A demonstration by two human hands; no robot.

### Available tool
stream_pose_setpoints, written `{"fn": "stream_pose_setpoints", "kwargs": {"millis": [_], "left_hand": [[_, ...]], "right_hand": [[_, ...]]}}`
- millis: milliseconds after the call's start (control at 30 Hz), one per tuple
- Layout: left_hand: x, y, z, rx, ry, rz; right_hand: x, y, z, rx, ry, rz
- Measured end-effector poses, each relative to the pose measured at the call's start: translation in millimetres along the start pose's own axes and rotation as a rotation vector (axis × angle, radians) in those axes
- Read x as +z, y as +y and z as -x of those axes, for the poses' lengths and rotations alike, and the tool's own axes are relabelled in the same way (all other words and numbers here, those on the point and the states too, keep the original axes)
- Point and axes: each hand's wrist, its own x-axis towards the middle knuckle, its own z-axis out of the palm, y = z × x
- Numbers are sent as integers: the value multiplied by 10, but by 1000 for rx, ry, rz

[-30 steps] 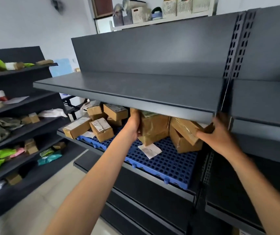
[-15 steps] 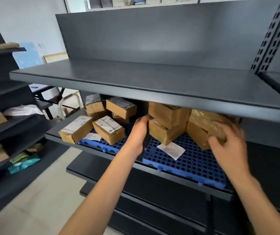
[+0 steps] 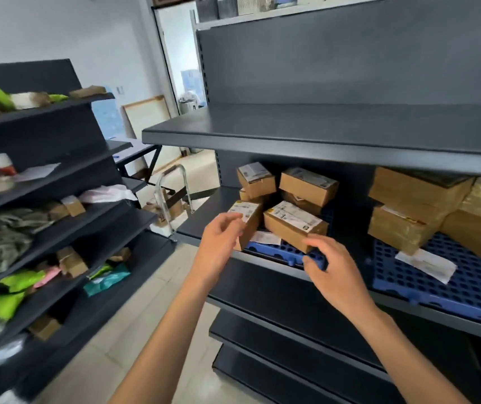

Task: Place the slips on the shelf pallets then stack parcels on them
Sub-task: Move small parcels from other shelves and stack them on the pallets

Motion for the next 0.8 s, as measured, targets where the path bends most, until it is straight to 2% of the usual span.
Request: {"fn": "stream_pose_setpoints", "kwargs": {"millis": [167, 267, 333, 433, 533, 700, 800], "left_hand": [[-279, -322, -470, 164, 99, -336], [-304, -495, -713, 304, 15, -772], [-282, -542, -860, 345, -60, -874], [-294, -526, -1201, 384, -46, -791], [-279, -443, -1632, 341, -41, -597], [-4, -490, -2314, 259, -182, -496], [153, -575, -2681, 187, -290, -463]], "right_hand": [[252, 113, -449, 56, -7, 167], [368, 240, -784, 104, -1, 359], [463, 260, -985, 116, 53, 419], [601, 188, -1242, 77, 153, 380], [667, 116, -1470, 79, 169, 432], [725, 139, -1559, 249, 43, 629], [662, 171, -1582, 243, 151, 673]]}}
